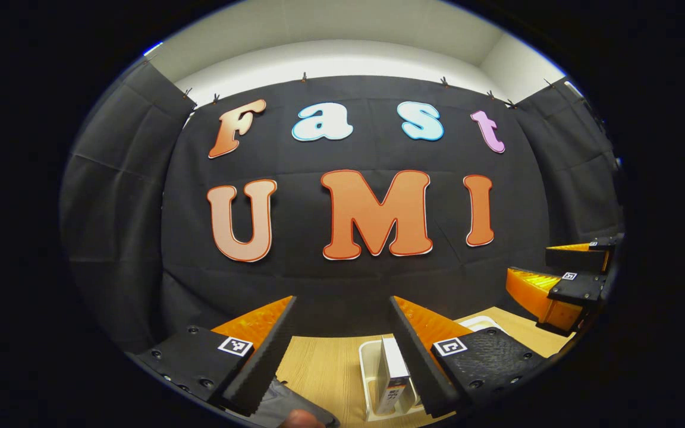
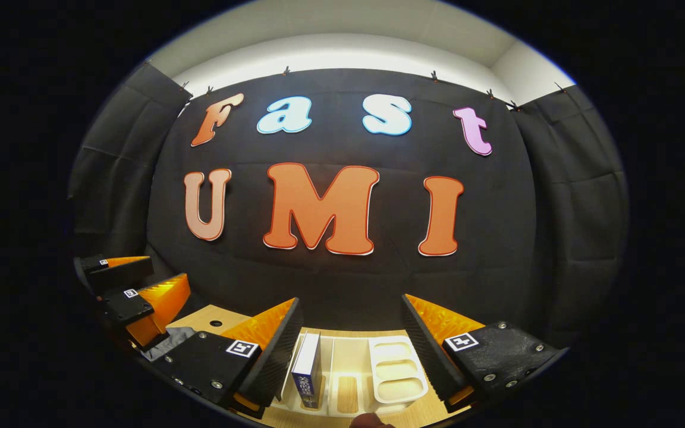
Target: Open the schoolbag, grab two books from the bookshelf and put them into the schoolbag.
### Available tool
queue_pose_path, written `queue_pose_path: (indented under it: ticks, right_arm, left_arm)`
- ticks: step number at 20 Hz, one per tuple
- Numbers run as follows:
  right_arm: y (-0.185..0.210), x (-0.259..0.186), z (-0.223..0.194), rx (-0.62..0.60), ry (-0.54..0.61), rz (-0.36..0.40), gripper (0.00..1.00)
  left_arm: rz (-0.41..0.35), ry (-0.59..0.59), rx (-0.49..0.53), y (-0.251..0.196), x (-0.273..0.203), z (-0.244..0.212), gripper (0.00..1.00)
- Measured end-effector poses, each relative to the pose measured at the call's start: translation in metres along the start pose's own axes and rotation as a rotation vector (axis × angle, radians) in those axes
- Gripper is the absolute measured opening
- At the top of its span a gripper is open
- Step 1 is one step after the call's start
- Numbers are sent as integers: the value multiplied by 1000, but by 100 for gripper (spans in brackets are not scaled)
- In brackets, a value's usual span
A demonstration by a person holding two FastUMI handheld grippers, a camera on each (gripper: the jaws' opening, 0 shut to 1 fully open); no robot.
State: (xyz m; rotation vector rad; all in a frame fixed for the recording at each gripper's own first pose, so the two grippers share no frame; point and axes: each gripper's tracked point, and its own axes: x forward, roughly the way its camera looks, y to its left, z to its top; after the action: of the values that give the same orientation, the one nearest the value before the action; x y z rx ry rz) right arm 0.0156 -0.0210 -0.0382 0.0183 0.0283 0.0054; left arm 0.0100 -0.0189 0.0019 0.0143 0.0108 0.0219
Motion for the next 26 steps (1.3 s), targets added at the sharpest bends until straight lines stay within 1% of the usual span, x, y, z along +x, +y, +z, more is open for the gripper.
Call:
queue_pose_path:
  ticks: [4, 7, 11, 14, 16, 18, 20, 23, 26]
  right_arm:
    - [-4, 4, -6, 5, 9, -5, 98]
    - [-6, 4, -9, 11, 17, -7, 98]
    - [-5, 4, -11, 9, 21, 0, 98]
    - [-5, 4, -14, 5, 26, 5, 98]
    - [-6, 3, -14, 0, 29, 9, 98]
    - [-10, 4, -15, -10, 29, 6, 98]
    - [-15, 4, -15, -19, 28, 1, 98]
    - [-22, 5, -15, -22, 25, 0, 98]
    - [-27, 6, -19, -30, 30, 1, 98]
  left_arm:
    - [-4, 5, -4, -4, 2, -2, 94]
    - [7, 3, -1, -1, 2, -3, 94]
    - [41, -11, 13, 7, 0, -1, 95]
    - [46, -13, 28, 10, -1, -3, 94]
    - [56, 4, 74, 15, -3, -13, 94]
    - [67, 26, 144, 19, -7, -28, 94]
    - [73, 59, 226, 23, -11, -49, 94]
    - [76, 140, 353, 29, -22, -96, 94]
    - [28, 247, 506, 30, -35, -146, 97]
